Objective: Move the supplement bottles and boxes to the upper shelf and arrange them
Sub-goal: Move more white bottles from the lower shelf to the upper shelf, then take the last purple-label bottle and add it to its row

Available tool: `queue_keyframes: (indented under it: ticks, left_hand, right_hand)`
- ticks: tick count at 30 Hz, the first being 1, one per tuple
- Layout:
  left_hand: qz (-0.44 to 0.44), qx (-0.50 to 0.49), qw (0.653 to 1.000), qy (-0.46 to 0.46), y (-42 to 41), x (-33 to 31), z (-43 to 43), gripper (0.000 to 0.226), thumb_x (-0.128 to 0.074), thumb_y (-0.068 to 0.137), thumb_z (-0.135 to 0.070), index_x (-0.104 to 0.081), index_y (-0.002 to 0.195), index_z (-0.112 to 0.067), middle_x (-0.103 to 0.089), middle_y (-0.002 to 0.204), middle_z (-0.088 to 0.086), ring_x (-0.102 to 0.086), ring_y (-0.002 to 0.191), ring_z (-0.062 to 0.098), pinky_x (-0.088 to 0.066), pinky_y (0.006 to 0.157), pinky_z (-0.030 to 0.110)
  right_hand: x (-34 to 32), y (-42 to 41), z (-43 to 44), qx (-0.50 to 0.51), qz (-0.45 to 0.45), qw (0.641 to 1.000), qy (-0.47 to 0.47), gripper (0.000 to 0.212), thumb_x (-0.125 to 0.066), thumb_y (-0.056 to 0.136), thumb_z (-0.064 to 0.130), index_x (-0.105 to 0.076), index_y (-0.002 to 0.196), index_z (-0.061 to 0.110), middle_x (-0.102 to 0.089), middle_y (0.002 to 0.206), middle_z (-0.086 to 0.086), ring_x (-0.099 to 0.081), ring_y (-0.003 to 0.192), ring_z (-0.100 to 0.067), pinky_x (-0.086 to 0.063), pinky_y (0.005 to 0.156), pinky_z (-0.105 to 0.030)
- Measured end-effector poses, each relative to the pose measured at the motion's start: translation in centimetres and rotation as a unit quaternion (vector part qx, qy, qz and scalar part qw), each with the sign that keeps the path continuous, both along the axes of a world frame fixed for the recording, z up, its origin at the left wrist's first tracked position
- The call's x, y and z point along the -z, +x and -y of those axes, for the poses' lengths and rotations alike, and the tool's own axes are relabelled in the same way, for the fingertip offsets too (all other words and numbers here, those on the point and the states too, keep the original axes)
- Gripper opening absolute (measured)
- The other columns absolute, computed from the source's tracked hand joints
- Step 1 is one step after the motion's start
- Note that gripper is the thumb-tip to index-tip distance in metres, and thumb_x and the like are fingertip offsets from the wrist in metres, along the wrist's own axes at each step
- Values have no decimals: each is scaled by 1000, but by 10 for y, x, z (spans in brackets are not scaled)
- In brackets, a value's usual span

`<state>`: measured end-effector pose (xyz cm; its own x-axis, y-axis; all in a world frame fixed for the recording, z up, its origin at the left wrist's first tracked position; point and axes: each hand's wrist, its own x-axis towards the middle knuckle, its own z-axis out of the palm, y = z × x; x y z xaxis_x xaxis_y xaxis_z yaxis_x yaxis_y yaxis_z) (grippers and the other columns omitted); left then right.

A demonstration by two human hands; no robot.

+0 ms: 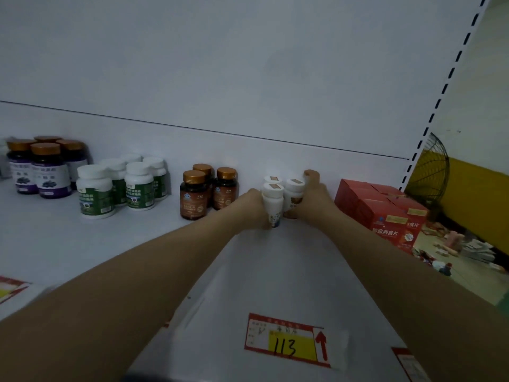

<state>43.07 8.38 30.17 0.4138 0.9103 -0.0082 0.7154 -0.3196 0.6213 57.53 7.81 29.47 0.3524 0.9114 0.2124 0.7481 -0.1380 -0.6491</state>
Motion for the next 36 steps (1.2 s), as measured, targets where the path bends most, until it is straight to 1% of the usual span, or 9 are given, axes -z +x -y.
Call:
queue_keyframes:
  ticks: [5, 8, 12, 15, 21, 26, 29, 32, 36]
  left_hand:
    - [-59, -15, 997, 39, -25, -5, 25, 47, -65, 86, -22, -48, 124, -1, -54, 110, 12, -52, 95, 23, -41, 72, 24]
    - [-93, -12, 993, 69, -46, -3, 45, 46, -58, 91, -29, -50, 126, -1, -56, 125, 15, -50, 94, 21, -40, 78, 27]
    - [-123, -7, 987, 103, -75, 0, 77, 47, -50, 94, -35, -51, 127, -1, -57, 122, 14, -46, 92, 19, -38, 78, 28]
    - [-124, 3, 984, 124, -97, -1, 107, 49, -49, 94, -38, -52, 127, -1, -56, 109, 12, -44, 90, 18, -37, 77, 27]
    - [-101, 45, 968, 226, -155, -4, 191, 43, -50, 95, -32, -51, 129, -6, -55, 128, 14, -54, 110, 27, -43, 89, 32]
    - [-62, 80, 949, 298, -222, 14, 256, 39, -53, 91, -31, -55, 124, -11, -55, 122, 13, -48, 112, 30, -44, 95, 40]
    - [-65, 83, 957, 269, -258, 29, 291, 40, -56, 90, -32, -55, 125, -12, -53, 122, 12, -47, 114, 30, -44, 95, 39]
    - [-76, 73, 976, 191, -291, 48, 316, 46, -55, 91, -34, -49, 131, -13, -50, 131, 11, -46, 121, 28, -41, 100, 38]
    - [-109, 55, 982, 142, -331, 81, 338, 47, -52, 92, -34, -46, 132, -10, -49, 134, 13, -48, 119, 30, -41, 97, 37]
  right_hand:
    - [-16, -12, 31, 7, 99, 995, -8, 76, -70, 80, 13, -28, 142, 11, -34, 137, -19, -48, 120, -37, -46, 98, -41]
    - [-23, -28, 59, -2, 159, 987, -25, 56, -65, 85, 21, -41, 134, 7, -40, 134, -19, -49, 118, -35, -44, 95, -38]
    - [-31, -56, 107, -22, 240, 970, -26, 42, -63, 87, 22, -53, 124, 3, -54, 127, -18, -52, 115, -32, -42, 89, -30]
    - [-34, -78, 145, -19, 254, 966, -47, 42, -62, 88, 24, -56, 124, 5, -56, 128, -17, -53, 116, -30, -43, 89, -29]
    - [-36, -135, 233, 18, 250, 967, -55, 37, -60, 89, 20, -59, 120, 1, -60, 121, -19, -57, 109, -31, -47, 90, -36]
    - [-21, -205, 301, 52, 251, 966, -23, 34, -60, 84, 12, -64, 112, -5, -66, 111, -23, -60, 103, -36, -51, 87, -42]
    - [-7, -245, 333, 44, 243, 969, -30, 35, -60, 84, 12, -62, 114, -5, -63, 115, -23, -59, 105, -36, -50, 84, -42]
    - [14, -274, 358, 15, 229, 971, -70, 38, -61, 86, 20, -55, 121, 8, -53, 125, -15, -54, 109, -30, -42, 77, -29]
    - [53, -297, 386, -15, 238, 964, -114, 49, -60, 86, 21, -46, 132, 12, -49, 132, -13, -49, 118, -30, -41, 87, -31]
